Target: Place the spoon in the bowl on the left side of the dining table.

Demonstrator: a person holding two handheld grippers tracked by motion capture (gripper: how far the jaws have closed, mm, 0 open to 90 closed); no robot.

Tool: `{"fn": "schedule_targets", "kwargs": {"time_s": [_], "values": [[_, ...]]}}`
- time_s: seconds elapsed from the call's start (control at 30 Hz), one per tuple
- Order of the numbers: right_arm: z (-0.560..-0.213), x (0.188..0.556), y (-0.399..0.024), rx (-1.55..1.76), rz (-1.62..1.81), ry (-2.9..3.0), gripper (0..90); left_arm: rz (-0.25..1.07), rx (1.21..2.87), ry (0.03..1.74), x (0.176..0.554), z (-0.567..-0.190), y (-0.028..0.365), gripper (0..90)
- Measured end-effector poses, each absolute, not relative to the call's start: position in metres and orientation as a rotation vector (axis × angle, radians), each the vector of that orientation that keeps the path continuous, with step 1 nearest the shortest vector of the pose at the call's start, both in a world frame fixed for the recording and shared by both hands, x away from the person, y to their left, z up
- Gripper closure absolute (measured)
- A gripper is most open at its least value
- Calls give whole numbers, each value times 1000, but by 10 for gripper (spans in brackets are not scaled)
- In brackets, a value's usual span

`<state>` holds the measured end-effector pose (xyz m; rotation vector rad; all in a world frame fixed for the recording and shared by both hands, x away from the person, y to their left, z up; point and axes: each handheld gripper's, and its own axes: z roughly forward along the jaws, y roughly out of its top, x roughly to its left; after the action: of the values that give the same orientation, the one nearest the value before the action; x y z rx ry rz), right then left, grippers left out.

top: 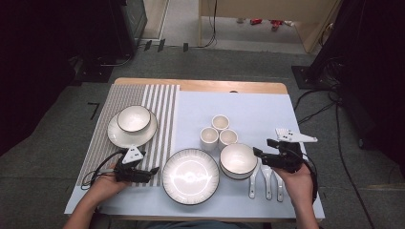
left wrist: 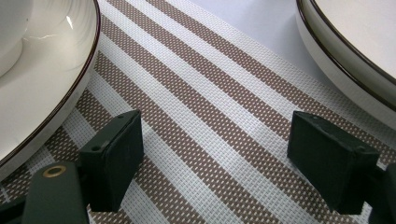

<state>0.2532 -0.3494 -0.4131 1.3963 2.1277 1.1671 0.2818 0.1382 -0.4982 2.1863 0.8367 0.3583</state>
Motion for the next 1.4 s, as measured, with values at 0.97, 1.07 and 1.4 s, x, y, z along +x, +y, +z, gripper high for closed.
{"fn": "schedule_targets", "kwargs": {"time_s": [0.97,1.07,1.4], "values": [[-416,235,-367,1424,1187,2065,329,358,2186,837,282,-498,138,188],[-417,233,-370,1425,1177,2063,330,358,2186,837,282,-498,138,188],[-424,230,-374,1438,1147,2062,352,360,2188,835,282,-498,138,188]]}}
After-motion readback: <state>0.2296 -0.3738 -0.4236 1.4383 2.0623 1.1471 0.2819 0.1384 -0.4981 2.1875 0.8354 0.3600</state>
